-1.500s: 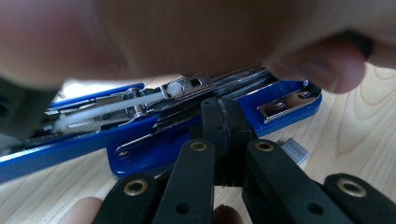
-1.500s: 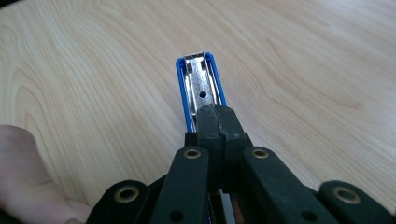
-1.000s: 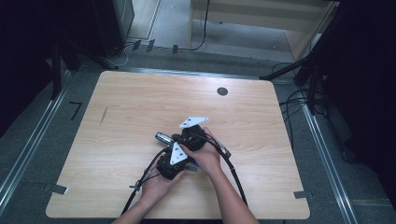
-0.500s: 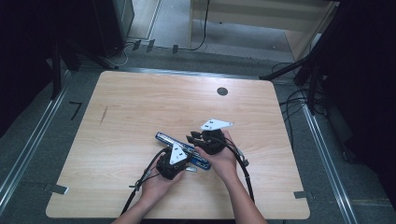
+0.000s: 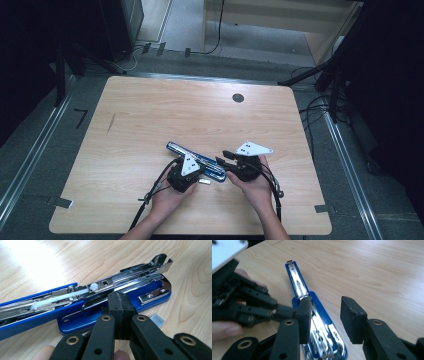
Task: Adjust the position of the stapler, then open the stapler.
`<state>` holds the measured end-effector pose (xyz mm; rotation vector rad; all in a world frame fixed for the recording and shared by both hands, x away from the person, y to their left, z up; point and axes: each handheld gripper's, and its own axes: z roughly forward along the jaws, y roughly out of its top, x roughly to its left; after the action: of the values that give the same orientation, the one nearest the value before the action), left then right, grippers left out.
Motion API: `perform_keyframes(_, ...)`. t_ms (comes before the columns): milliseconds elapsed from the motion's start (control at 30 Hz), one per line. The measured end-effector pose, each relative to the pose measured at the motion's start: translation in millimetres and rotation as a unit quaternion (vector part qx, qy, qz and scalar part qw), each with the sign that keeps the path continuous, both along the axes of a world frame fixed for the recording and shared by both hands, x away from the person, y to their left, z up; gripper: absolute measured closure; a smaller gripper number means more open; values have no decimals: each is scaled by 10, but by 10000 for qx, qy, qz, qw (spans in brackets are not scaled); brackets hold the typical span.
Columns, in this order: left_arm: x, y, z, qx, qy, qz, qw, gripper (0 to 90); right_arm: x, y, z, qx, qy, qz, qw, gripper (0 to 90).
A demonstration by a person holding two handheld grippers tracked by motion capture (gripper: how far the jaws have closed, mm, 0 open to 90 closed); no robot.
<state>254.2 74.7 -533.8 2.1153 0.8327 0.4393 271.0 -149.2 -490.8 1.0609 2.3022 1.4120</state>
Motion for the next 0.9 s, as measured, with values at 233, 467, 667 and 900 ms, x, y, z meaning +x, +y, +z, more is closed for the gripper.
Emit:
perform_keyframes(233, 0, 2, 1, 4, 4, -1, 10000, 900, -245, -116, -49, 78, -42, 25, 10000, 620)
perform_keyframes(467, -4, 1, 0, 12, -15, 5, 10000, 900, -413, -114, -94, 4, -112, 223, 9997, 617)
perform_keyframes(667, -3, 3, 1, 24, -13, 1, 10000, 900, -477, -75, -149, -63, -102, 378, 9992, 623)
perform_keyframes(900, -2, 4, 1, 21, -11, 3, 10000, 900, -510, -17, -223, -154, -56, 565, 9983, 622)
